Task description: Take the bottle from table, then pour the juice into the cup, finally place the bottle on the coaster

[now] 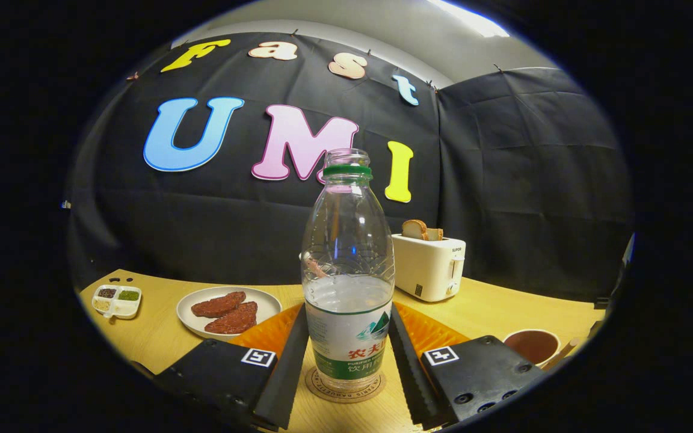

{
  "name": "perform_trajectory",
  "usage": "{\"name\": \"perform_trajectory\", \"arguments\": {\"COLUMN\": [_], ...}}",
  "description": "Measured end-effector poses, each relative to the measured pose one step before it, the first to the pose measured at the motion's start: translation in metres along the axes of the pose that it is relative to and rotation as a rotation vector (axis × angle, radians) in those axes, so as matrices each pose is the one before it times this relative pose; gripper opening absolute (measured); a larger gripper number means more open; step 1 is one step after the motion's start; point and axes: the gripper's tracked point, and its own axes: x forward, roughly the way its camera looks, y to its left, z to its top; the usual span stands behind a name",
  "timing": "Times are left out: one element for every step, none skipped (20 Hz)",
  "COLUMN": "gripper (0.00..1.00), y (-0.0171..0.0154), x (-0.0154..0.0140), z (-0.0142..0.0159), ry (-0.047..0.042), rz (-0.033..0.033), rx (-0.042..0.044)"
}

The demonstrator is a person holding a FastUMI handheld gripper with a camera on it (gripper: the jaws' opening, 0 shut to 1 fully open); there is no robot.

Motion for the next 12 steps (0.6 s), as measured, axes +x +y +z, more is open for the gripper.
{"name": "perform_trajectory", "arguments": {"gripper": [0.74,0.74,0.74,0.74,0.74,0.74,0.74,0.74,0.75,0.75,0.75,0.75], "y": [-0.00048,-0.0004,0.00156,0.00173,0.00121,0.00093,-0.00163,-0.00182,-0.00001,0.00018,-0.00029,-0.00027], "x": [0.00184,0.00211,0.00235,0.0019,0.00196,0.00112,0.0009,0.00071,0.00133,0.00122,0.00174,-0.00026], "z": [-0.00353,-0.0023,-0.00216,-0.00227,-0.00125,-0.00192,-0.00479,-0.00295,0.00076,-0.00025,-0.00156,-0.00102], "ry": [0.00461,0.00088,0.00197,0.00383,0.00425,0.00237,0.0057,0.0045,0.00179,0.00071,0.00107,0.00175], "rz": [-0.01058,-0.00842,-0.00228,-0.00191,0.00006,-0.00425,-0.00967,-0.00788,-0.00591,-0.00275,-0.00175,-0.00383], "rx": [0.00096,0.0019,0.00209,0.00132,0.00522,0.00414,0.00219,0.00461,0.00693,0.00323,-0.00154,-0.004]}}
